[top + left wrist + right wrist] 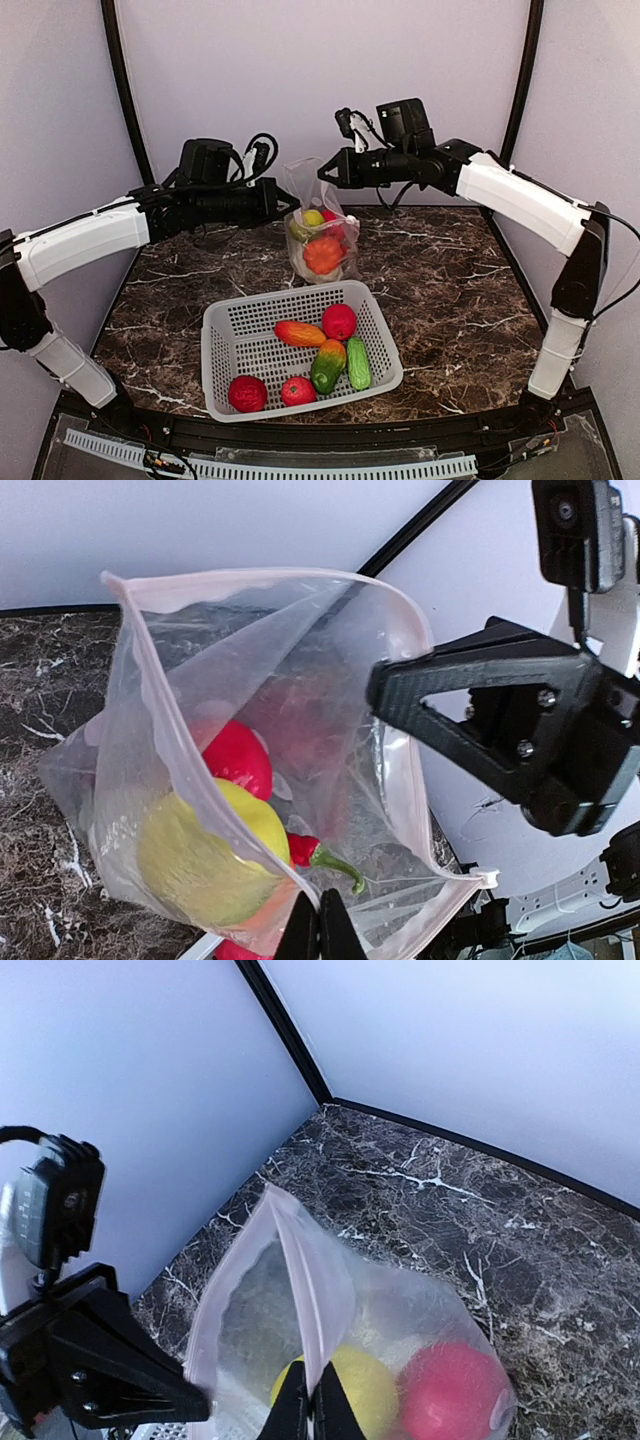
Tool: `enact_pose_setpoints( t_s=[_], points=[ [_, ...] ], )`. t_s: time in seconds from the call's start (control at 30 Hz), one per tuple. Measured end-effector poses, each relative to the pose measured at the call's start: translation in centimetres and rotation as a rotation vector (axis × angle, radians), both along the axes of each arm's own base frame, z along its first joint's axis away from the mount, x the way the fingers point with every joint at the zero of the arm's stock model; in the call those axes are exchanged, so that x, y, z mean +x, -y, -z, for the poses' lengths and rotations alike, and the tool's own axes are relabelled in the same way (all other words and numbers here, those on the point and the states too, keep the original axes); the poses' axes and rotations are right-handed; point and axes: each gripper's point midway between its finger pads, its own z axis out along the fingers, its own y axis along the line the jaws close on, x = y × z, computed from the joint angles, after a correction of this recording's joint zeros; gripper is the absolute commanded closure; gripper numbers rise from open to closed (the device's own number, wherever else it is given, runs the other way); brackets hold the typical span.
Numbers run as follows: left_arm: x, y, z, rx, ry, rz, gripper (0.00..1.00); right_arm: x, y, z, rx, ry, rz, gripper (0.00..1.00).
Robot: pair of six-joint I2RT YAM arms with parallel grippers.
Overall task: Place the food in the zip-top bag and seal the zipper
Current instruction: Adjust the zipper food storage bag at the center of the board, then pass from the left arm to the right
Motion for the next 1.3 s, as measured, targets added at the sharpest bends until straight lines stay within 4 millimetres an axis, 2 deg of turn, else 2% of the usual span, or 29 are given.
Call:
enact_pose_setpoints(
  t_s=[0.1,0.13,0.17,0.23,0.3,0.4,0.6,0.7,0.77,0.87,1.1,1.3],
  points=[
    [0.1,-1.3,-0.7,-0.023,0.015,-0.044,0.99,0.6,-0.8,1.1,-0.006,-0.006,-0.015,0.6],
    [0.1,-1.8,-0.4,-0.028,0.01,-0.061,0.99,0.6,-1.0,1.6,-0.008,-0.021,-0.017,0.49],
    [0.3,-2.6,0.2,-0.031,0.0,-0.086,0.99,0.7,-1.1,2.0,-0.013,-0.027,-0.018,0.42],
    [0.7,-4.2,1.7,-0.037,-0.033,-0.135,0.99,0.6,-1.1,2.4,-0.023,-0.027,-0.023,0.35],
    [1.3,-5.7,3.2,-0.041,-0.066,-0.183,0.99,0.4,-0.9,2.1,-0.025,-0.015,-0.023,0.33],
    [2.1,-7.0,4.2,-0.048,-0.096,-0.236,0.99,-0.8,0.3,1.7,-0.041,0.011,-0.026,0.36],
    [2.4,-6.9,3.2,-0.084,-0.082,-0.244,0.99,-4.5,3.0,0.7,-0.063,0.084,-0.05,0.46],
    [2.4,-6.8,2.9,-0.09,-0.079,-0.243,0.99,-7.3,2.8,1.5,-0.084,0.117,-0.101,0.52],
    [2.4,-6.8,2.9,-0.09,-0.079,-0.243,0.99,-9.1,2.0,2.6,-0.107,0.13,-0.144,0.6],
    [2.4,-6.8,2.9,-0.089,-0.079,-0.243,0.99,-11.1,0.5,4.5,-0.146,0.139,-0.201,0.65],
    [2.3,-6.9,2.9,-0.086,-0.08,-0.244,0.99,-12.1,-1.1,6.7,-0.225,0.181,-0.234,0.74],
    [2.2,-7.0,2.8,-0.082,-0.079,-0.244,0.99,-12.1,-1.4,7.2,-0.259,0.209,-0.219,0.81]
  ],
)
